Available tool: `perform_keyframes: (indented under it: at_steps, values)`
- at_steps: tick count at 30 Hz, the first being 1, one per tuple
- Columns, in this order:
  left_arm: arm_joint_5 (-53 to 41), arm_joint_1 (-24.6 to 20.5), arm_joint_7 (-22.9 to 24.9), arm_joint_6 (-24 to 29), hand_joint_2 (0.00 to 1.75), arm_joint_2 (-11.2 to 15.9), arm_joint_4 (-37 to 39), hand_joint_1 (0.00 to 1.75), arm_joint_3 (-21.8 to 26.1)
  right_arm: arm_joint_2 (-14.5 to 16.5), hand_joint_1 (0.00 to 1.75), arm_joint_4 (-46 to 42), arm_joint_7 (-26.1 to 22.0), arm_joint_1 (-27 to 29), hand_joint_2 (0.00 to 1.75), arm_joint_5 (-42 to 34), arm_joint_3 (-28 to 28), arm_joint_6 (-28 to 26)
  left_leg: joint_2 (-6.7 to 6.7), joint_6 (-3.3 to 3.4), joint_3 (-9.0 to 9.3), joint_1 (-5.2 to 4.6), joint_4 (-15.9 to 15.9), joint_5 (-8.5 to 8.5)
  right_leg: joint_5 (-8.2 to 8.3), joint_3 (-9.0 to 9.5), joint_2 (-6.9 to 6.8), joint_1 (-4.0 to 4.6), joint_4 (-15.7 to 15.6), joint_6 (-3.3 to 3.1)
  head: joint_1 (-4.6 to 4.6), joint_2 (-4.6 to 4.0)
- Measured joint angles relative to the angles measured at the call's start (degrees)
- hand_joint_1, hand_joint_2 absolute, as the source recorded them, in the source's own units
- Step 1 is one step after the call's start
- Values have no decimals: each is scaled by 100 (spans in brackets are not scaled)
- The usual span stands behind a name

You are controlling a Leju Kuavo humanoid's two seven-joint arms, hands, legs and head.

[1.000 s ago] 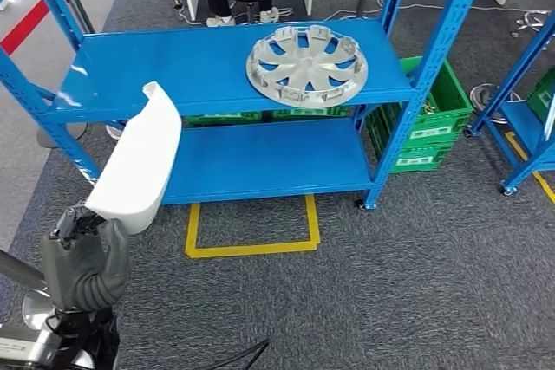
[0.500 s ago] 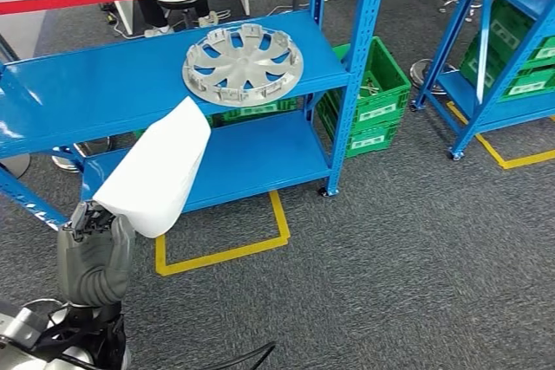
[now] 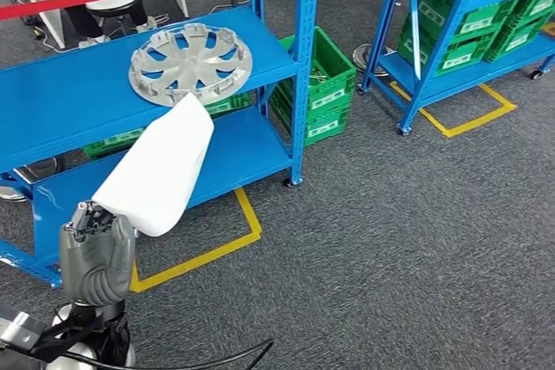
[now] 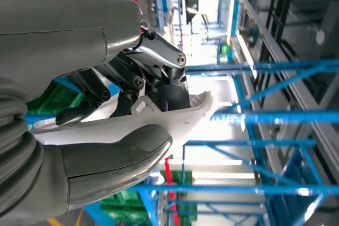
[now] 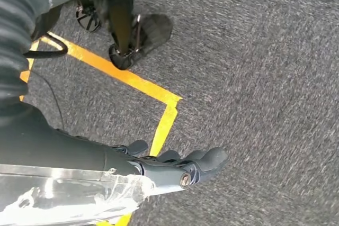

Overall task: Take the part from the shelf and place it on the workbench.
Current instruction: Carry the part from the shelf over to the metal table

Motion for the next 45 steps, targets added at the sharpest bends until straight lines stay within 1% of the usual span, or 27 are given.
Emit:
perform_keyframes:
  at_steps: [1, 4, 6, 8, 9, 11, 13, 15, 17, 18, 19, 21, 23, 25, 26, 28, 30, 32, 34, 35, 37, 38, 40, 41, 42, 43, 45]
  values:
    - [-94, 0, -20, -2, 175, 9, 0, 175, -5, 1, 0, 1, -7, -9, 175, -7, 1, 2, 46, -26, 10, -15, 7, -8, 21, 68, -54, 13, -120, -38, -3, 0]
    - [-524, -14, -91, 12, 175, 43, 0, 175, -74, 2, 0, 2, -13, -15, 175, -26, 1, -12, 132, -117, 22, -7, 17, -37, 45, 20, 125, 18, -139, -156, -10, 0]
    - [-799, -25, -183, 21, 175, 85, 0, 175, -163, 2, 0, 2, -12, -21, 175, -32, -1, -34, -98, -187, -83, 18, 273, -249, 79, -2, 260, -10, -155, -219, -17, 0]
    - [-1007, -21, -285, 71, 175, 140, 0, 175, -243, 3, 0, 2, -11, -37, 175, -33, -1, -51, -382, -225, -404, 34, 981, -647, 103, -31, 404, -25, -158, -255, -24, 0]
    - [-1087, -18, -321, 109, 175, 168, 0, 175, -274, 3, 0, 2, -11, -40, 175, -32, -1, -54, -440, -231, -589, 37, 1367, -807, 112, -45, 486, -25, -158, -265, -23, 0]
    - [-1167, -16, -354, 165, 175, 218, 0, 175, -315, 3, 0, 1, -22, -29, 175, -30, -2, -57, -472, -224, -742, 38, 1656, -802, 129, -58, 657, -24, -157, -264, -22, 0]
    - [-1180, -16, -368, 187, 175, 255, -2, 175, -343, 3, 0, 1, -48, -23, 175, -28, -2, -51, -563, -197, -487, 47, 1113, -411, 152, -59, 837, -31, -157, -238, -23, -1]
    - [-1181, -15, -377, 198, 175, 280, -4, 175, -363, 4, 0, 1, -78, -32, 175, -23, -1, -36, -822, -156, -134, 71, 367, -106, 179, -86, 998, -28, -142, -188, -21, -1]
    - [-1179, -7, -388, 207, 175, 301, -6, 175, -368, 3, 0, -1, -103, -34, 175, -22, 1, -25, -964, -110, -10, 75, 62, -67, 218, -140, 1122, -35, -148, -115, -17, 0]
    - [-1176, -4, -398, 210, 175, 307, -6, 175, -369, 2, 0, 0, -111, -23, 175, -23, 1, -27, -917, -79, -6, 70, 35, -65, 242, -173, 1184, -48, -165, -73, -14, 0]
    - [-1174, -3, -410, 213, 175, 311, -7, 175, -373, 2, 0, 1, -116, -5, 175, -25, 1, -31, -854, -39, -5, 66, 23, -44, 256, -197, 1194, -60, -172, -38, -15, 0]
    - [-1169, 0, -437, 215, 175, 313, -7, 175, -386, 2, 0, 2, -125, 14, 175, -31, 1, -49, -703, 43, 8, 71, -12, -7, 120, -327, 947, -41, 39, 7, 17, 0]
    - [-1168, 19, -452, 219, 175, 315, -8, 175, -395, 2, 0, 2, -131, -4, 175, -35, 1, -59, -536, 85, 11, 61, -23, -4, -258, -633, 565, -16, 718, 31, 51, 0]
    - [-1168, 35, -457, 222, 175, 319, -9, 175, -397, 2, 0, 2, -133, -17, 175, -34, 1, -60, -357, 94, 12, 49, -21, -10, -547, -916, 422, -21, 1403, 53, 55, 0]
    - [-1168, 37, -458, 223, 175, 323, -9, 175, -397, 2, 0, 2, -133, -14, 175, -34, 0, -60, -273, 91, 13, 48, -21, -13, -548, -924, 395, -24, 1488, 59, 57, 0]
    - [-1168, 38, -458, 223, 175, 332, -9, 175, -398, 2, 0, 1, -134, -8, 175, -34, -1, -60, -127, 69, 31, 49, -17, -28, -290, -585, 299, -28, 973, 62, 57, 0]
    - [-1169, 38, -459, 223, 175, 339, -9, 175, -401, 2, 0, -1, -135, -26, 175, -33, 0, -60, -9, 14, 61, 23, 4, -66, -62, -131, 44, -12, 213, 32, 53, 0]
    - [-1169, 38, -460, 223, 175, 344, -9, 175, -404, 2, 0, -1, -139, -45, 175, -31, 1, -60, 90, -42, 84, -13, 26, -92, -12, 32, -52, 8, -79, -48, 37, 0]
    - [-1168, 35, -461, 224, 175, 346, -9, 175, -406, 2, 0, -1, -141, -42, 175, -33, 1, -61, 189, -86, 91, -14, 28, -102, 11, 2, 99, 10, -71, -135, 27, 0]
    - [-1169, 32, -461, 225, 175, 347, -11, 175, -407, 2, 0, -1, -142, -37, 175, -36, 1, -63, 149, -115, 83, -2, 58, -146, 23, -12, 167, 6, -73, -169, 28, 0]
    - [-1169, 32, -462, 226, 175, 349, -16, 175, -408, 2, 0, -1, -144, -44, 175, -37, -1, -67, -123, -167, -83, 23, 446, -429, 52, -34, 315, -15, -85, -233, 20, 0]
    - [-1169, 36, -462, 227, 175, 352, -19, 175, -407, 2, 0, -1, -145, -50, 175, -36, -1, -68, -297, -179, -251, 31, 815, -636, 61, -50, 390, -18, -86, -254, 16, -1]
    - [-1167, 43, -463, 229, 175, 362, -20, 175, -406, 1, 0, -1, -146, -52, 175, -35, -1, -66, -448, -177, -624, 33, 1559, -933, 76, -80, 550, -13, -85, -282, 13, -1]
    - [-1166, 44, -463, 230, 175, 367, -20, 175, -406, 1, 0, -1, -146, -45, 175, -36, -1, -64, -468, -167, -716, 33, 1713, -930, 85, -90, 634, -10, -85, -285, 13, -1]
    - [-1165, 44, -463, 229, 175, 373, -20, 175, -407, 0, 0, -1, -144, -40, 175, -37, -1, -63, -484, -150, -697, 32, 1639, -806, 97, -96, 723, -8, -85, -282, 14, 0]
    - [-1163, 44, -463, 227, 175, 378, -20, 175, -407, -1, 0, -1, -139, -37, 175, -39, -1, -63, -519, -129, -565, 33, 1350, -595, 109, -99, 814, -10, -85, -271, 14, 0]
    - [-1153, 44, -469, 222, 175, 385, -20, 175, -407, -1, 0, -1, -120, -43, 175, -45, -1, -67, -744, -79, -186, 47, 556, -208, 136, -113, 981, -12, -76, -232, 15, 0]
